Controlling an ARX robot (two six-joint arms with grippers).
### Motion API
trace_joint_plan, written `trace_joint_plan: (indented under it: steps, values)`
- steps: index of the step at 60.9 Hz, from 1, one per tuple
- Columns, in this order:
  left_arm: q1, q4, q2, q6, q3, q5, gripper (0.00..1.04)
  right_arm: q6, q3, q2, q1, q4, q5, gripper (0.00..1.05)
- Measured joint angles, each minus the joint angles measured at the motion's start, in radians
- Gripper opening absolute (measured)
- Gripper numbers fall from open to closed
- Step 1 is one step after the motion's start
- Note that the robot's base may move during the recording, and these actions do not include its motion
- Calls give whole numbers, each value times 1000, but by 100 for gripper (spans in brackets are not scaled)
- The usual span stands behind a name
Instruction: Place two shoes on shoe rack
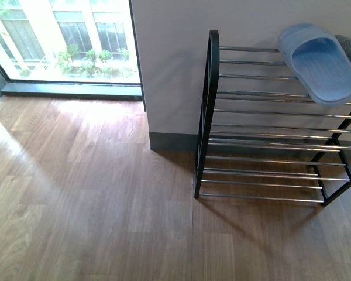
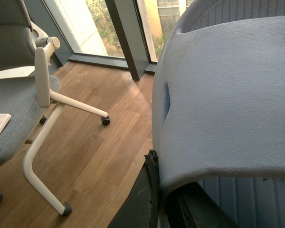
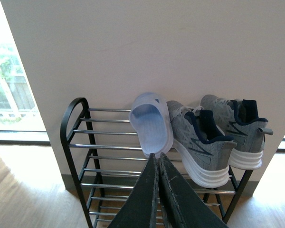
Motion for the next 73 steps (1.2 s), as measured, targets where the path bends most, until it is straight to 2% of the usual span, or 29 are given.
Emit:
trace_joint_plan:
  steps: [5, 12, 31, 63, 66, 73]
  values:
    - [0, 0, 0, 0, 0, 0, 2, 0, 0, -24, 0, -24, 0, 1]
    - [0, 0, 0, 0, 0, 0, 2, 0, 0, -159, 0, -179, 0, 1]
    - [0, 0, 0, 0, 0, 0, 2, 0, 0, -183, 0, -189, 0, 2]
    - [0, 0, -1, 0, 0, -4, 2, 0, 0, -185, 0, -190, -4, 86]
    - [0, 0, -1, 0, 0, -4, 2, 0, 0, -184, 0, -190, -3, 97]
    - [0, 0, -1, 0, 0, -3, 2, 0, 0, -185, 0, -191, -1, 95]
